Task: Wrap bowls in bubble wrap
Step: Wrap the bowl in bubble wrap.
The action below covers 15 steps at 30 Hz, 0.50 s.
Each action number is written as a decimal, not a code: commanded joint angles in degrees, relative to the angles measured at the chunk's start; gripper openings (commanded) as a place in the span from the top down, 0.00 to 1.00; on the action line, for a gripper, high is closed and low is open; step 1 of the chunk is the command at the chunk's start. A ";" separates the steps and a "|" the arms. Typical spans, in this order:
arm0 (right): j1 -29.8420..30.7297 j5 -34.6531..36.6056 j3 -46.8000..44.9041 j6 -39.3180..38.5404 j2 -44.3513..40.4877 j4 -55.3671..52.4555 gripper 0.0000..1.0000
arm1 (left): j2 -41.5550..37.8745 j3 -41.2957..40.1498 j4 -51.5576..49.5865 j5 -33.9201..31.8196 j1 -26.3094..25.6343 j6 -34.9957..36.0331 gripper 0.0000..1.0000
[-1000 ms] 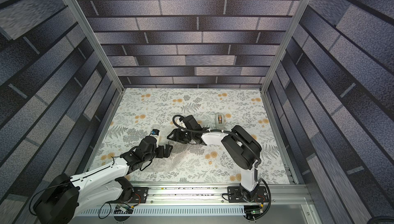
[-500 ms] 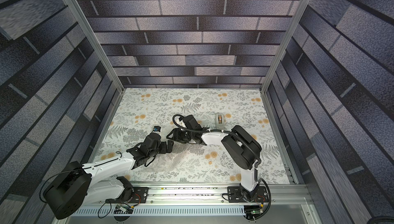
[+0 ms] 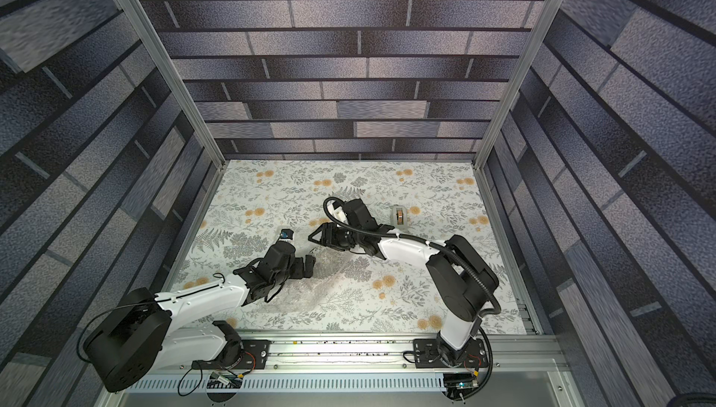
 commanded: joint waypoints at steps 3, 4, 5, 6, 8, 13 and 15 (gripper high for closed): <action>-7.58 5.10 -0.74 -11.05 -6.51 -16.52 0.38 | -1.34 1.08 -1.48 -1.16 -0.21 1.17 0.00; -9.00 5.62 -1.05 -12.21 -6.78 -18.39 0.38 | -1.25 1.13 -1.39 -1.09 -0.21 1.25 0.00; -10.57 6.05 -1.90 -13.08 -7.12 -19.52 0.38 | -1.09 1.27 -1.39 -1.10 -0.21 1.31 0.00; -12.13 5.96 -3.18 -13.40 -7.34 -19.76 0.38 | -0.90 1.33 -1.39 -1.14 -0.21 1.33 0.00; -14.30 5.87 -5.56 -13.82 -7.73 -19.32 0.38 | -0.72 1.50 -1.34 -1.08 -0.18 1.42 0.00; -16.39 7.10 -9.29 -14.46 -7.52 -16.95 0.31 | -0.26 1.40 -0.50 -0.88 -0.20 1.44 0.00; -16.79 8.28 -9.90 -14.65 -6.58 -15.11 0.20 | 0.33 1.43 -0.14 -0.56 -0.21 1.37 0.00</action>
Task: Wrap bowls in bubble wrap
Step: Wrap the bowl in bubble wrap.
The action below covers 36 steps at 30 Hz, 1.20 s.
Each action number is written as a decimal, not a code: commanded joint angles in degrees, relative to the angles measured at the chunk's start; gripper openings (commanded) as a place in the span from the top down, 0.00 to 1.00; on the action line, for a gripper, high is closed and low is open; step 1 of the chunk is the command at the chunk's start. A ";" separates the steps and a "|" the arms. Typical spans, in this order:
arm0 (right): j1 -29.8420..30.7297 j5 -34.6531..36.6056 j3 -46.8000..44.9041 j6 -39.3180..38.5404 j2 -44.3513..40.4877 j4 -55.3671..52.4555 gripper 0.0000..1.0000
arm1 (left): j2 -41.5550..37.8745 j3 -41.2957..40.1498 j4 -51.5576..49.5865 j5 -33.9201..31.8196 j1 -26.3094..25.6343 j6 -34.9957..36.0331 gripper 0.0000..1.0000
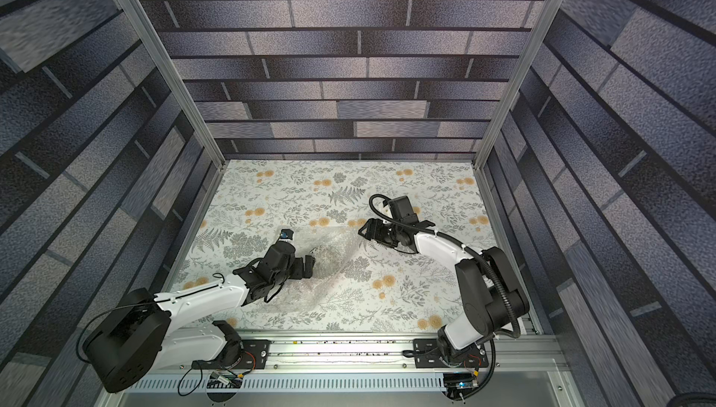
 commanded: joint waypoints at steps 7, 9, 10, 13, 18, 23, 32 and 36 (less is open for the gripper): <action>-2.28 -0.78 1.61 -1.04 6.77 7.46 0.17 | 0.70 1.30 0.39 -0.40 -0.30 1.16 0.00; -2.49 -1.86 2.76 -1.18 8.80 8.75 0.16 | 0.57 1.25 0.29 -0.45 -0.30 1.14 0.00; -2.61 -2.06 3.15 -1.22 9.72 9.50 0.16 | 0.52 1.26 0.22 -0.48 -0.29 1.14 0.00; -3.01 -2.50 3.87 -1.73 11.80 11.82 0.16 | 0.32 1.32 0.09 -0.58 -0.35 1.20 0.00; -3.97 -5.10 5.21 -2.66 14.59 15.58 0.22 | 0.57 1.14 0.14 -0.72 -0.29 1.23 0.00; -4.20 -8.18 5.14 -2.16 16.08 19.82 0.41 | 0.79 1.16 0.33 -0.73 -0.29 1.22 0.00; -4.18 -9.31 4.89 -2.73 16.89 20.55 0.63 | 1.31 1.47 0.45 -0.61 -0.29 1.49 0.00; -4.21 -10.04 4.18 -3.11 14.91 20.15 0.70 | 1.13 1.53 0.09 -0.87 -0.29 1.57 0.00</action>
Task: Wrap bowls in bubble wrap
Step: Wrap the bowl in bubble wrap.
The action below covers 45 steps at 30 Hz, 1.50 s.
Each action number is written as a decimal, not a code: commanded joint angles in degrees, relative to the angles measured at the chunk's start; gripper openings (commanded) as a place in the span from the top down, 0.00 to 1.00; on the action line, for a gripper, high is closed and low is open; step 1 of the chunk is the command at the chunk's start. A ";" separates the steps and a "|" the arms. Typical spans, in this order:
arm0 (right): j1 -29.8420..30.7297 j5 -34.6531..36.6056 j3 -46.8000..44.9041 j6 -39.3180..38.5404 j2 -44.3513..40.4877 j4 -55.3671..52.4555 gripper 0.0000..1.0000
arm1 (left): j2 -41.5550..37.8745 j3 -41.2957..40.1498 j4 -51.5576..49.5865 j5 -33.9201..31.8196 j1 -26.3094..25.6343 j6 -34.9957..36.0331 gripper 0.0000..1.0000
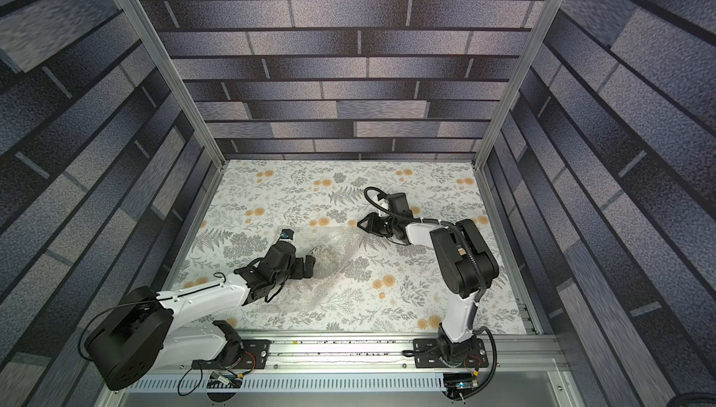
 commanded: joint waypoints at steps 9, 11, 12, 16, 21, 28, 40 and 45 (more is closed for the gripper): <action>0.68 -1.66 -1.59 -2.21 -9.52 -3.19 0.81 | 1.43 2.03 -0.86 -0.87 -0.29 1.56 0.00; 1.28 -1.76 -1.55 -2.10 -10.76 -3.93 0.82 | 1.77 2.21 -0.64 -0.84 -0.29 1.57 0.00; 1.77 -1.61 -1.50 -2.02 -11.46 -4.39 0.82 | 1.88 2.31 -0.62 -0.77 -0.29 1.55 0.00; 4.11 -0.85 -1.15 -2.14 -13.20 -6.00 0.82 | 2.26 2.50 -0.49 -0.82 -0.29 1.58 0.00; 7.72 0.11 -0.78 -1.94 -15.23 -7.23 0.83 | 2.35 2.38 -0.80 -0.89 -0.30 1.65 0.00; 9.24 9.06 -1.47 -4.65 -19.37 -14.04 0.56 | 1.72 2.18 -1.02 -1.05 -0.30 1.64 0.00; 1.35 11.17 -0.16 -6.48 -11.99 -15.64 0.29 | 0.59 1.76 -1.14 -1.44 -0.36 2.04 0.00; 1.28 9.51 1.98 -5.95 -4.45 -12.46 0.30 | 0.59 1.90 -1.35 -1.23 -0.38 2.04 0.00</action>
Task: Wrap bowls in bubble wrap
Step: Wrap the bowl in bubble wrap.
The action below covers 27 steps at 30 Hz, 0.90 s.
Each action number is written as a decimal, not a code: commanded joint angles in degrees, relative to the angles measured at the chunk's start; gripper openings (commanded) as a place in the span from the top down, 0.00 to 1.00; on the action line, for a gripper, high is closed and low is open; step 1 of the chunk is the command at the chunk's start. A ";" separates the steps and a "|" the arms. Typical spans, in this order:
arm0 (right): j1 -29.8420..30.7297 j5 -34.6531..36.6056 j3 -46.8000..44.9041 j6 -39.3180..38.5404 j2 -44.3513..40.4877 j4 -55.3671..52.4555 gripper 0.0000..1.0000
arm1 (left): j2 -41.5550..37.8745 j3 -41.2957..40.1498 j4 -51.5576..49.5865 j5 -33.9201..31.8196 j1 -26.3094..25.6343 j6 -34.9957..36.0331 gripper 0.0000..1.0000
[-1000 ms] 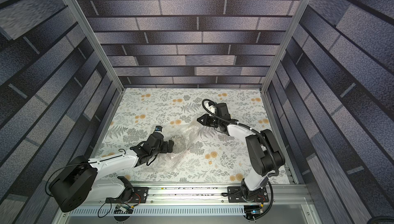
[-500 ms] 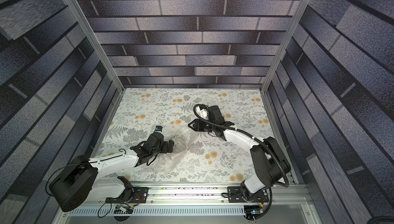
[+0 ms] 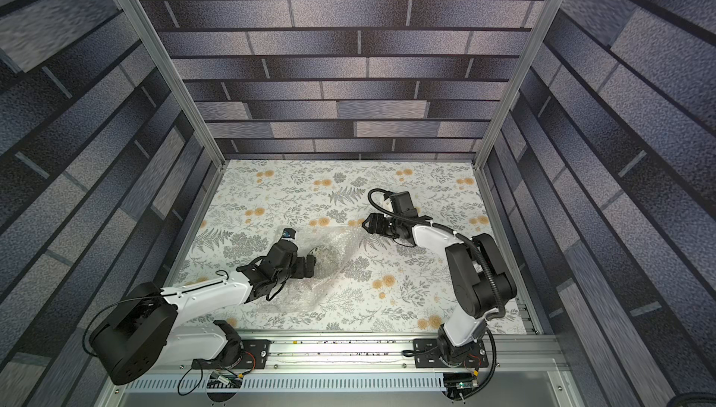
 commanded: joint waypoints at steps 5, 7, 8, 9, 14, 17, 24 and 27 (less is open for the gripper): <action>0.29 -4.63 2.52 1.34 7.21 8.06 0.39 | -2.01 0.55 -2.06 -1.58 -0.39 1.65 0.00; 0.27 -5.95 2.43 1.72 8.03 10.21 0.46 | -2.36 0.57 -2.34 -1.75 -0.38 1.69 0.00; 0.24 -6.32 2.43 1.76 8.32 10.79 0.52 | -2.45 0.60 -2.35 -1.75 -0.37 1.70 0.00; 0.29 -6.60 2.52 1.76 8.51 11.12 0.57 | -2.49 0.61 -2.32 -1.76 -0.33 1.67 0.00; 0.32 -7.60 2.43 1.82 8.57 11.45 0.78 | -2.08 0.66 -2.13 -1.66 -0.29 1.84 0.00; 0.22 -8.51 1.96 1.94 8.10 11.58 0.90 | -1.45 0.67 -1.66 -1.62 -0.29 1.85 0.00; 0.41 -9.60 -0.41 1.70 3.68 11.17 0.92 | -0.31 0.97 -1.30 -1.57 -0.29 1.85 0.00; 0.59 -10.29 -1.15 1.90 0.68 10.46 0.92 | 0.20 1.09 -1.08 -1.58 -0.29 1.84 0.00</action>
